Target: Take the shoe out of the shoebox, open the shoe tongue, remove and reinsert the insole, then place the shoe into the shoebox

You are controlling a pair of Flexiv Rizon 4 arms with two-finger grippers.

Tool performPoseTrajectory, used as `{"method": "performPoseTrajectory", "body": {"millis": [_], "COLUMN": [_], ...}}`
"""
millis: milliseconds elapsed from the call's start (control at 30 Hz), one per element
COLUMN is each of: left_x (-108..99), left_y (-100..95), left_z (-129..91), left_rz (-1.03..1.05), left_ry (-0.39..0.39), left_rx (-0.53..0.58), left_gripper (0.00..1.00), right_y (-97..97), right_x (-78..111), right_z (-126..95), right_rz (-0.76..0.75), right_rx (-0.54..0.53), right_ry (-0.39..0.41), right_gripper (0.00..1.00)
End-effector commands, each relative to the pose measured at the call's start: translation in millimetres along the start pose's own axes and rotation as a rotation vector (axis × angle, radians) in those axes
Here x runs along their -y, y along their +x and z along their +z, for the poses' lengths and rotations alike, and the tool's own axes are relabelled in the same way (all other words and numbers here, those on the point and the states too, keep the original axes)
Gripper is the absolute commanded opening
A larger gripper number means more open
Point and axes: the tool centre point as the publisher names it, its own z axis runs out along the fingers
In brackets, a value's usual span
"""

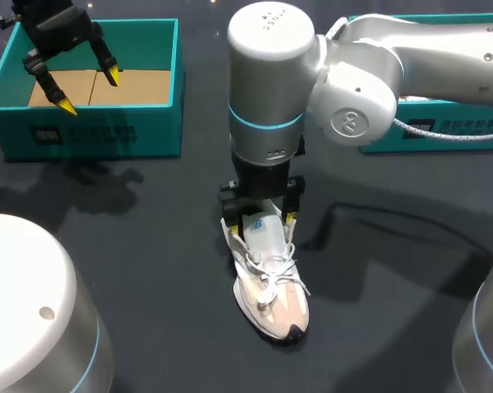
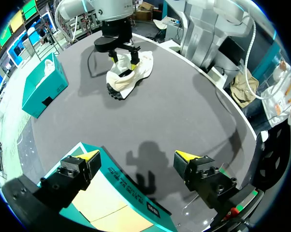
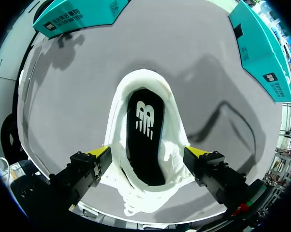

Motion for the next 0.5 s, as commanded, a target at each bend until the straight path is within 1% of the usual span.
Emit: {"method": "performPoseTrajectory", "body": {"millis": [33,67,200,333,500], "left_x": [0,0,0,0,0], "left_y": [-0.2,-0.2,-0.2,-0.2,-0.2], "left_z": [-1,-1,-1,-1,-1], "left_rz": [0.0,0.0,0.0,0.0,0.0], "left_ry": [-0.001,-0.001,-0.001,-0.001,-0.001], "left_rx": [-0.002,-0.002,-0.002,-0.002,-0.002], "left_gripper": [1.0,1.0,1.0,1.0,1.0], "right_y": [3.3,3.5,3.1,2.0,-1.5], "right_x": [2.4,2.8,6.4,11.1,15.3], "right_z": [0,0,-1,-1,-1], "right_rz": [-0.001,0.0,0.014,0.024,0.032], "right_rx": [0.007,0.006,0.015,0.022,0.014], "right_ry": [0.0,0.002,0.01,0.019,0.009], "right_gripper": [1.0,0.98,0.95,0.95,0.91]}}
